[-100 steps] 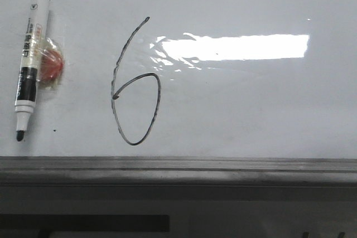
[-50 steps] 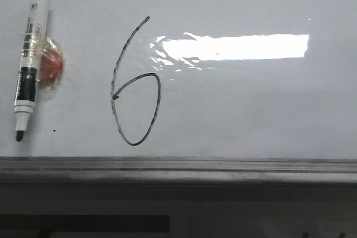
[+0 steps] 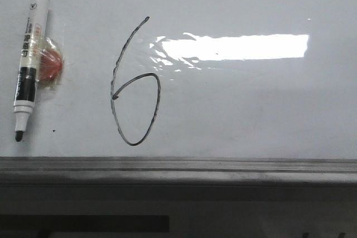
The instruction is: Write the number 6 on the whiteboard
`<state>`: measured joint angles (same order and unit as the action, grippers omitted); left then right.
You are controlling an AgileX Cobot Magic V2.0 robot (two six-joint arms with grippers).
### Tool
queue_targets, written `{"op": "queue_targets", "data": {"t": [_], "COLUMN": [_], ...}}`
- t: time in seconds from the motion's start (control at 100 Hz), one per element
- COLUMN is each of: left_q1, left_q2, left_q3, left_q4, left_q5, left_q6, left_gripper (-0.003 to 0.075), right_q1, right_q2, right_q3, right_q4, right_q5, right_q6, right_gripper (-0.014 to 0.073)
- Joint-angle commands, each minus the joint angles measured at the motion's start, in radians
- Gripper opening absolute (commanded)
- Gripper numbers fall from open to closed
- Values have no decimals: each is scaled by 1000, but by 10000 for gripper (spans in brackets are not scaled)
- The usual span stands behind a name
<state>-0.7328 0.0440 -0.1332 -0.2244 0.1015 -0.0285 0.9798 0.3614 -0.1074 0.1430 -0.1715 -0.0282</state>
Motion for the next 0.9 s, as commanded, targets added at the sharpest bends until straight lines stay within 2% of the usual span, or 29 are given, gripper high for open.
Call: {"op": "queue_targets", "data": {"t": [0.0,0.08,0.19,0.56,0.7,0.76,0.89], "left_q1": [3,7,64,467,559,581,639], "left_q2": [10,12,12,-2,-84,-80,-81], "left_q3": [-28,-24,-10,108,185,177,182], "left_q4": [-1,23,174,156,156,156,157], "left_q5": [-76,-76,-75,-78,-89,-16,39], "left_q6": [-1,-1,-1,-8,-8,-8,-8], "left_gripper": [-19,-19,-19,-19,-19,-19,-19], "right_q1": [-4,-4,-4,-4,-4,-4,-4], "right_q2": [3,3,3,3,3,3,3], "right_q3": [-25,-25,-25,-25,-25,-25,-25], "right_q4": [-15,-15,-15,-15,-15,-15,-15], "right_q5": [-87,-87,-87,-87,-87,-85,-86], "right_q6": [-9,-9,-9,-9,-9,-9,-9], "right_gripper": [-64,-64,-64,-64,-64,-64,-64]}}
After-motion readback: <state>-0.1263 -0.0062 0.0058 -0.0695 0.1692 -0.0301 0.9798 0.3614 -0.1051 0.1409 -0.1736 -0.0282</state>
